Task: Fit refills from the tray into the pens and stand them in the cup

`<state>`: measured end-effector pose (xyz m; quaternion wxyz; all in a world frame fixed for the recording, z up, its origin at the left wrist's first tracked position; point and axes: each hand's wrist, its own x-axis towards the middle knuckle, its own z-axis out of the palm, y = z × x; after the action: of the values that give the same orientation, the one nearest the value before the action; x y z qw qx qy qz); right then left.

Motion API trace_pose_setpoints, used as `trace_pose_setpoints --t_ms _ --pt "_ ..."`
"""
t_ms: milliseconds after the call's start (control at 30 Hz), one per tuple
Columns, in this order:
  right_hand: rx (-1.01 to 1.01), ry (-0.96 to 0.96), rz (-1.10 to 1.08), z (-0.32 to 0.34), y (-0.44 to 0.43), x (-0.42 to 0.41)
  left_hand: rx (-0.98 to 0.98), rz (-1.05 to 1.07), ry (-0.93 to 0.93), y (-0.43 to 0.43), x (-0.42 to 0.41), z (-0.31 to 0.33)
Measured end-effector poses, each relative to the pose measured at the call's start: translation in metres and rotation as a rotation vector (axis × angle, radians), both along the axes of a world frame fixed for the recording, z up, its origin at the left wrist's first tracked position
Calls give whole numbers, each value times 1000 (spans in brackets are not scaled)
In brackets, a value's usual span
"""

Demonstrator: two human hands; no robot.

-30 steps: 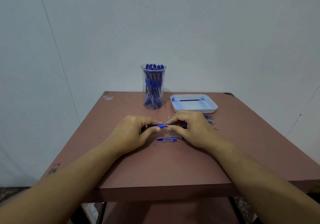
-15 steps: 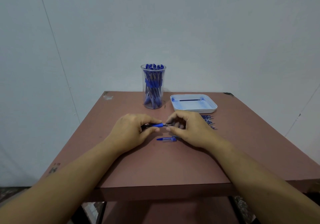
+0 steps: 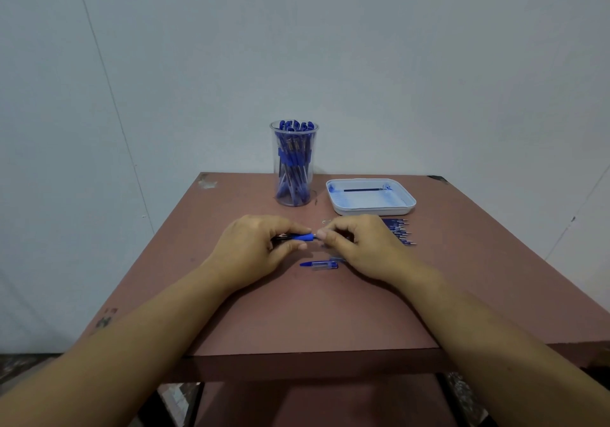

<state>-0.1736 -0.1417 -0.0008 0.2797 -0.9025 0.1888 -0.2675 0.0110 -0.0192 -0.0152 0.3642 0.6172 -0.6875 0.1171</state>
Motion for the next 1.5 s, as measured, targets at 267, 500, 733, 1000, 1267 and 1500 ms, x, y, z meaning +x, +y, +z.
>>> trace_pose_setpoints --t_ms 267,500,733,1000,1267,1500 --pt "-56 -94 4 2 0 0 87 0 155 -2 -2 0" --pt "-94 -150 44 3 1 -2 100 -25 200 -1 -1 0" --pt "97 -66 8 4 4 0 39 11 125 2 2 1" --pt "37 -163 9 4 1 -2 108 3 246 -2 1 0" --pt "-118 4 -32 5 -11 -10 65 133 125 3 8 1" --pt "-370 347 86 1 -12 -4 65 153 68 3 10 1"
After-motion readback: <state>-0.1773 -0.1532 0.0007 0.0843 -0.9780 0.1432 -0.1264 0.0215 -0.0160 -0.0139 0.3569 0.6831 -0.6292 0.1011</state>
